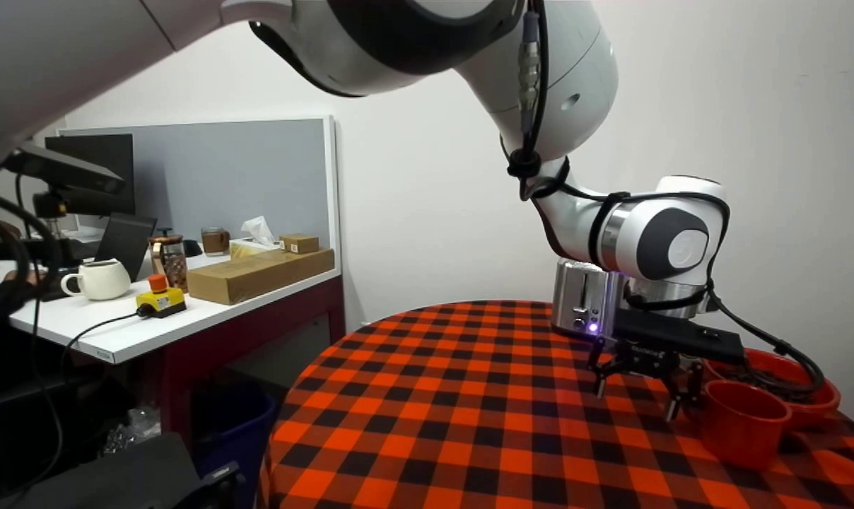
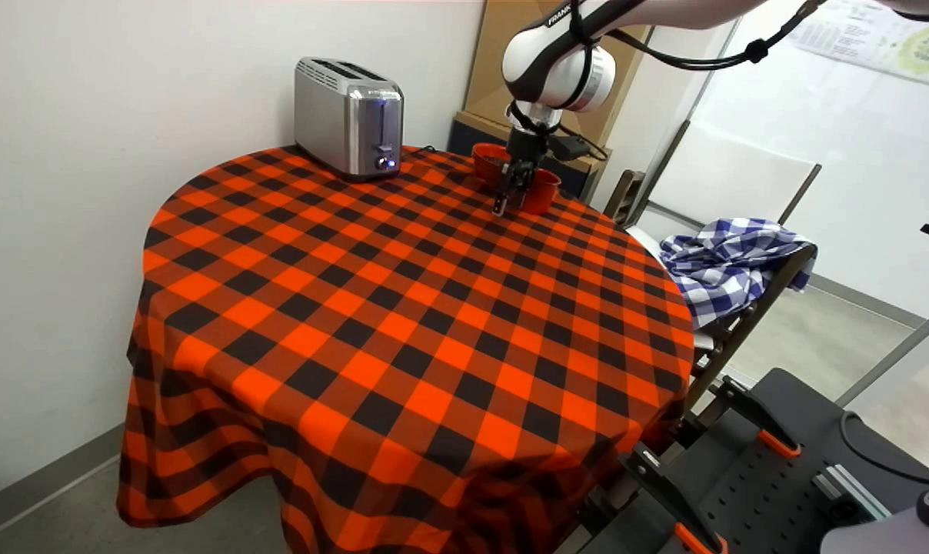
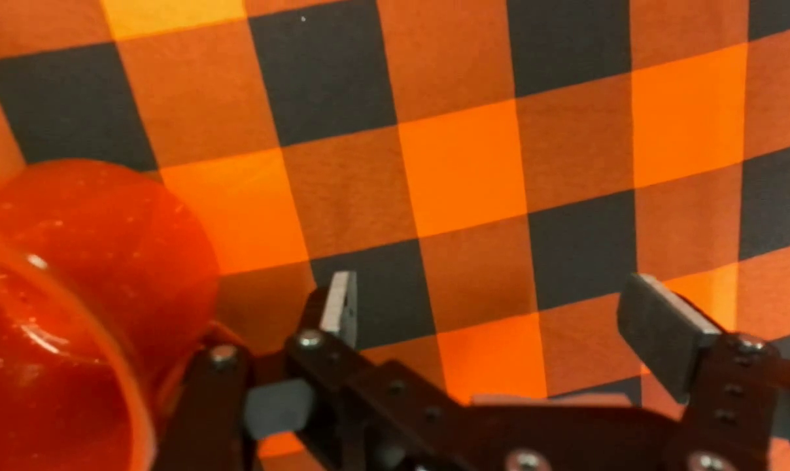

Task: Release the lever on the toaster upwards.

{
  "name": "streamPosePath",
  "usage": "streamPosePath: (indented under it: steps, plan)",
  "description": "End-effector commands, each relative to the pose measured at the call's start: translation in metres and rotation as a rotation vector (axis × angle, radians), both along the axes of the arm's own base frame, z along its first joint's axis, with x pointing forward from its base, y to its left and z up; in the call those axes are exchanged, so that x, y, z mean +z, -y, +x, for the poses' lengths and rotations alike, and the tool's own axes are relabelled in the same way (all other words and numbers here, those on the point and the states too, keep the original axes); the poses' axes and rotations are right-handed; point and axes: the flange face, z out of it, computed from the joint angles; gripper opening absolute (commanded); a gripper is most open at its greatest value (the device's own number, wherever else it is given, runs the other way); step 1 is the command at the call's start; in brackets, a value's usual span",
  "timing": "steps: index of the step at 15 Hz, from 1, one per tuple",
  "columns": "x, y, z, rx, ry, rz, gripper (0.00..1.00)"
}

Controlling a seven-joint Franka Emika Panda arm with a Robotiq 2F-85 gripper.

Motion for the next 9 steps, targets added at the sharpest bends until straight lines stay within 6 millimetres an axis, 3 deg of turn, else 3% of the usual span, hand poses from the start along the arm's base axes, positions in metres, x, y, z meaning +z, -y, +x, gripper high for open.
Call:
streamPosePath:
  steps: [1, 5, 9]
  plan:
    - [-0.012, 0.001, 0.001, 0.014, -0.033, 0.013, 1.0]
    - [-0.021, -0.01, 0.006, 0.041, -0.063, 0.007, 1.0]
    - [-0.014, -0.024, 0.017, 0.068, -0.075, -0.019, 1.0]
